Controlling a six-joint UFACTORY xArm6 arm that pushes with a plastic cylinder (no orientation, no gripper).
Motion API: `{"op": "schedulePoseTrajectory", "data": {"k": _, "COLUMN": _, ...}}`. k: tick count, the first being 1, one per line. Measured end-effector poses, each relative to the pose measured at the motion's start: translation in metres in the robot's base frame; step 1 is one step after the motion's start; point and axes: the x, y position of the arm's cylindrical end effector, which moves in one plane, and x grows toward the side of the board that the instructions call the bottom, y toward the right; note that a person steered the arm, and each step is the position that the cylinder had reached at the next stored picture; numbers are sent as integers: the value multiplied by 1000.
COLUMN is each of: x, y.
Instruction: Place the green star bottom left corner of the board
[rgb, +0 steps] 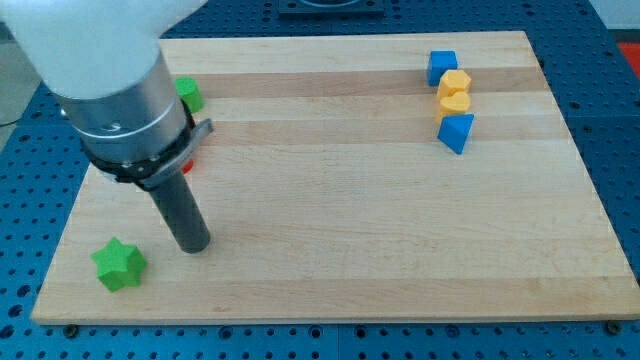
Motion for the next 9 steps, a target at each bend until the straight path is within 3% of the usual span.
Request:
{"op": "schedulePoseTrajectory", "data": {"k": 1, "x": 22, "y": -13}}
{"op": "schedulePoseTrajectory", "data": {"k": 6, "x": 26, "y": -67}}
{"op": "schedulePoseTrajectory", "data": {"k": 7, "x": 17, "y": -35}}
{"op": "schedulePoseTrajectory", "data": {"k": 8, "x": -22, "y": 8}}
{"op": "schedulePoseTrajectory", "data": {"k": 9, "x": -74, "y": 14}}
